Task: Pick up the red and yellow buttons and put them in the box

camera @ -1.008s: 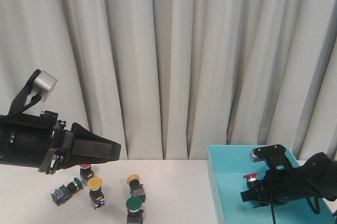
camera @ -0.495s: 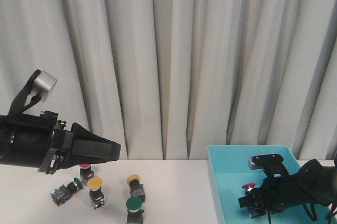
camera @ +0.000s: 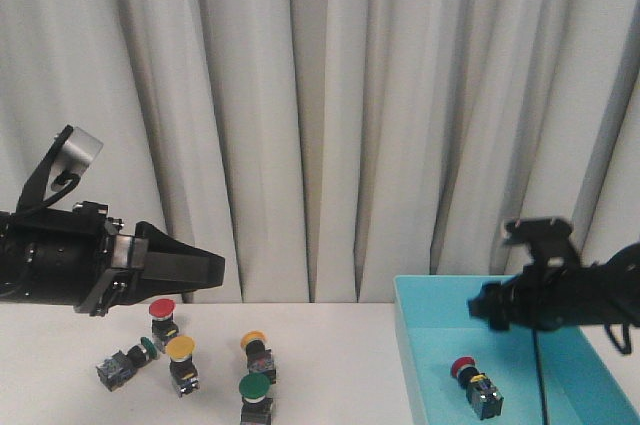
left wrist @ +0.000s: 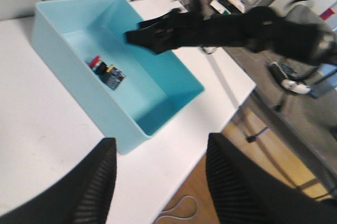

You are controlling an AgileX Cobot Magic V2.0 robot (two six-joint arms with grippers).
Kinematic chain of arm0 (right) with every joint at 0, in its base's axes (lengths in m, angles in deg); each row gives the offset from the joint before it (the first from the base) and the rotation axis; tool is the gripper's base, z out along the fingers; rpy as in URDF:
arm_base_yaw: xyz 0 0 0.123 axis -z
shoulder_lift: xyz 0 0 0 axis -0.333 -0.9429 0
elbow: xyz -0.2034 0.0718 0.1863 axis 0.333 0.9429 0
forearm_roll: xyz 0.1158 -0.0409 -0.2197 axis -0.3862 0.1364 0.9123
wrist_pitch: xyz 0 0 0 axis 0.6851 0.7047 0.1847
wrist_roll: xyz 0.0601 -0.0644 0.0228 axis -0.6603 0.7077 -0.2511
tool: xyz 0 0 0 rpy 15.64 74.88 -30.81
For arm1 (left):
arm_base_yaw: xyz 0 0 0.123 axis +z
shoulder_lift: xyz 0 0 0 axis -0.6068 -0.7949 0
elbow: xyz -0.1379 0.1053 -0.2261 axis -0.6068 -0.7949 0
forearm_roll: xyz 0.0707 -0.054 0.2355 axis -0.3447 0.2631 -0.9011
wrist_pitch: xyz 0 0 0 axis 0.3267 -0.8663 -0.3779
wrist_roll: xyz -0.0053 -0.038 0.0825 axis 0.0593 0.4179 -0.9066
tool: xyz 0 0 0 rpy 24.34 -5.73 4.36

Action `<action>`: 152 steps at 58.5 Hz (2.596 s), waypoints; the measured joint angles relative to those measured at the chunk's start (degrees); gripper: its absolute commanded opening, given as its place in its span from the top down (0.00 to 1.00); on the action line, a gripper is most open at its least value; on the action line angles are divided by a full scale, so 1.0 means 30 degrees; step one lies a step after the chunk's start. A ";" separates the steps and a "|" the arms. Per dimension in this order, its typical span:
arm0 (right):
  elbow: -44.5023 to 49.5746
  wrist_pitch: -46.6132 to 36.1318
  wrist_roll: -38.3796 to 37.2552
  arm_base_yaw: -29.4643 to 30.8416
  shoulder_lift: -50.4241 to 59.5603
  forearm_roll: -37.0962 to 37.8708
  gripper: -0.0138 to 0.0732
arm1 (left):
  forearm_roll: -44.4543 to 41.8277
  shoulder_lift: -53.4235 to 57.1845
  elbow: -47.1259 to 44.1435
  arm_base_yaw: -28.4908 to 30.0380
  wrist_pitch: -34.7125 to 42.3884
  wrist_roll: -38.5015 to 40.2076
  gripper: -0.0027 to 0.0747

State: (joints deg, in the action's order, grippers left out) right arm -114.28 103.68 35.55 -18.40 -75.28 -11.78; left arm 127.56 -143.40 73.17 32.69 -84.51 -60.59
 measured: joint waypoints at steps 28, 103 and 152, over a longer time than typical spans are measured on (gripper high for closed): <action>0.0000 0.6614 -0.1656 0.0058 1.0760 -0.0594 0.31 | -1.2737 -0.0212 0.0000 0.0000 0.3839 0.6652 0.38; 1.1234 0.8971 -0.1492 0.0058 2.2620 -0.0839 0.31 | -1.7035 -1.2517 1.0216 0.0000 0.3693 1.1649 0.34; 1.1234 0.8895 -0.1457 0.0058 2.2620 -0.0839 0.31 | -1.7020 -1.4367 1.0301 -0.0770 0.5158 1.1717 0.34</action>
State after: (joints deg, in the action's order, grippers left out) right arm -80.58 130.36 31.19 -18.23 -7.42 -14.29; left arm 76.51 -186.50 104.07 30.38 -69.03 -25.44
